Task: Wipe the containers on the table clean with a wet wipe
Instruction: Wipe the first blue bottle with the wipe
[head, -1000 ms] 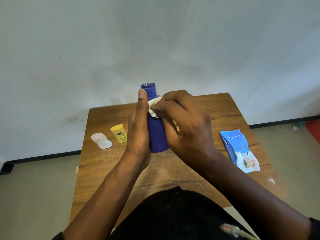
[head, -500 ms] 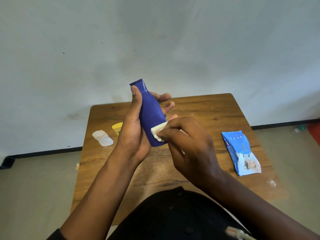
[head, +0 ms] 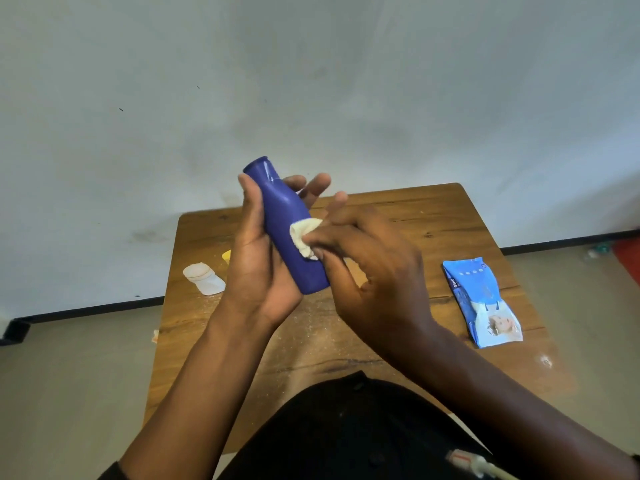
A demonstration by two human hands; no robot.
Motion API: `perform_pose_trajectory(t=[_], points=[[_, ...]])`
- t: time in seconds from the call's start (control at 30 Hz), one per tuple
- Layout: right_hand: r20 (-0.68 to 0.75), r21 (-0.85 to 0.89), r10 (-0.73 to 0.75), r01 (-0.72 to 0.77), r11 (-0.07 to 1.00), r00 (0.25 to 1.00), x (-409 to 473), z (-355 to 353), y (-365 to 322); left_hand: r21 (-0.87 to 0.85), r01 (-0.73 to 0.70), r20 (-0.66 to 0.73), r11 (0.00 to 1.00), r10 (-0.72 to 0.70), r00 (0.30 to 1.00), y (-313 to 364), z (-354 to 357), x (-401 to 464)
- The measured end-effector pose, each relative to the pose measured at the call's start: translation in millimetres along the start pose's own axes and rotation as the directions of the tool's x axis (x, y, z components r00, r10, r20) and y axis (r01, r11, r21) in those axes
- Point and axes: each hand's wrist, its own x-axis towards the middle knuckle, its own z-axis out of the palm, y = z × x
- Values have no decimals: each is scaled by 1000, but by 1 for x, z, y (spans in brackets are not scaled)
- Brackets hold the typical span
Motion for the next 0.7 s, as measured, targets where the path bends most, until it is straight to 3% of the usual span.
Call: perform_pose_trajectory(t=[0.17, 0.3, 0.47, 0.57, 0.7], points=[[80, 9, 6, -7, 1000, 997, -24, -5, 8, -44, -28, -27, 999, 27, 999, 3, -7, 3], [97, -18, 12, -10, 1000, 995, -21, -9, 11, 68, 15, -26, 998, -13, 1000, -1, -3, 5], [-1, -36, 28, -28, 999, 1000, 6, -12, 9, 174, 116, -12, 978, -116, 993, -7, 15, 1], [-15, -71, 45, -46, 996, 999, 16, -11, 8, 97, 141, -26, 985, -139, 990, -13, 18, -2], [82, -109, -33, 41, 993, 996, 7, -1, 6, 24, 97, -137, 995, -93, 986, -5, 13, 2]])
